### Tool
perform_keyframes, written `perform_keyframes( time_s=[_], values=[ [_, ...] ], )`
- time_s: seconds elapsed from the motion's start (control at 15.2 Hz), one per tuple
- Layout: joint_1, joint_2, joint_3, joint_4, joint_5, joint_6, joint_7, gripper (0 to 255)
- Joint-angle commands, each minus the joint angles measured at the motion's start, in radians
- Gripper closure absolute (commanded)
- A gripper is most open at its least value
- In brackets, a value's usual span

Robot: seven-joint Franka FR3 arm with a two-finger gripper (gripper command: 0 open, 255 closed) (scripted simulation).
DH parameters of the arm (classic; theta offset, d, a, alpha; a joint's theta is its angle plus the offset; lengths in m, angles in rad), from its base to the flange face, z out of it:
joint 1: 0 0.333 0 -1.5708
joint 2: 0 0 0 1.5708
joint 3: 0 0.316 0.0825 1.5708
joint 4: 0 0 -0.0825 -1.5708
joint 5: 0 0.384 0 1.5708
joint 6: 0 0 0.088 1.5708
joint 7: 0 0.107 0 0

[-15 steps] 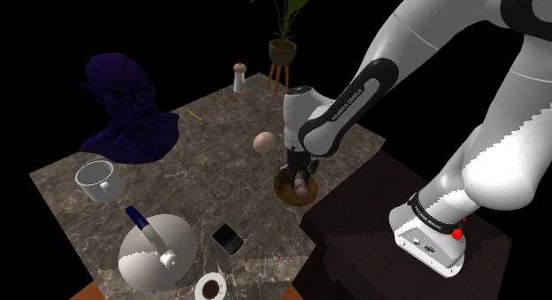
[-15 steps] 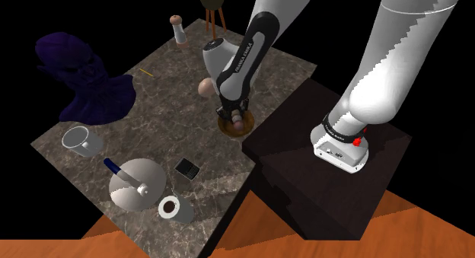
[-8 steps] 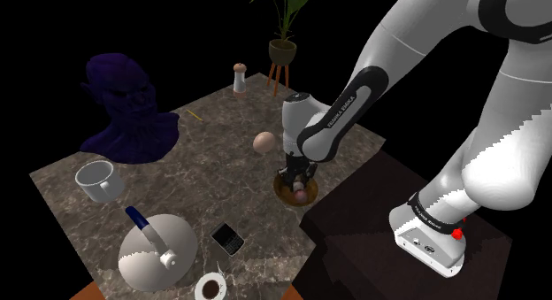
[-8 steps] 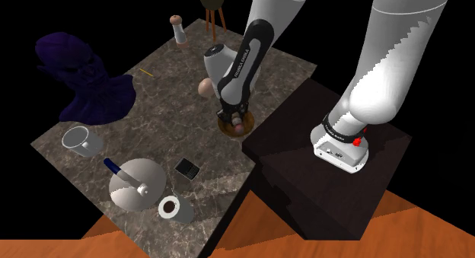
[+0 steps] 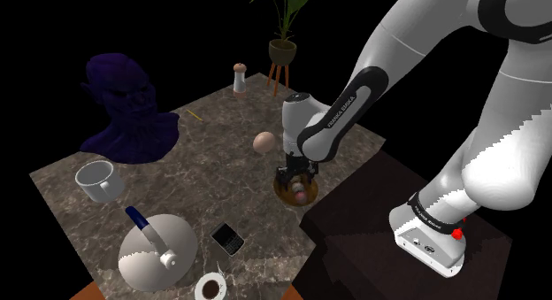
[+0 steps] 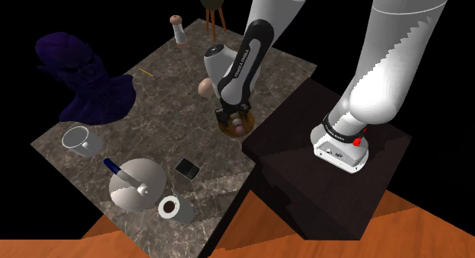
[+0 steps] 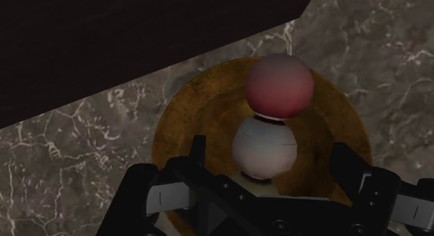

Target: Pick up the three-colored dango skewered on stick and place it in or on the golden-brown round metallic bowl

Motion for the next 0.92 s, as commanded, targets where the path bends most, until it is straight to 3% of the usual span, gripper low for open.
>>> perform_keyframes(
  time_s=[0.0,0.07,0.33,0.86],
  values=[
    [0.0,0.0,0.0,0.0,0.0,0.0,0.0,0],
    [0.0,0.0,0.0,0.0,0.0,0.0,0.0,0],
    [-0.021,-0.12,0.019,0.021,0.034,-0.139,-0.025,0],
    [-0.02,-0.12,0.019,0.021,0.035,-0.139,-0.025,0]
  ],
)
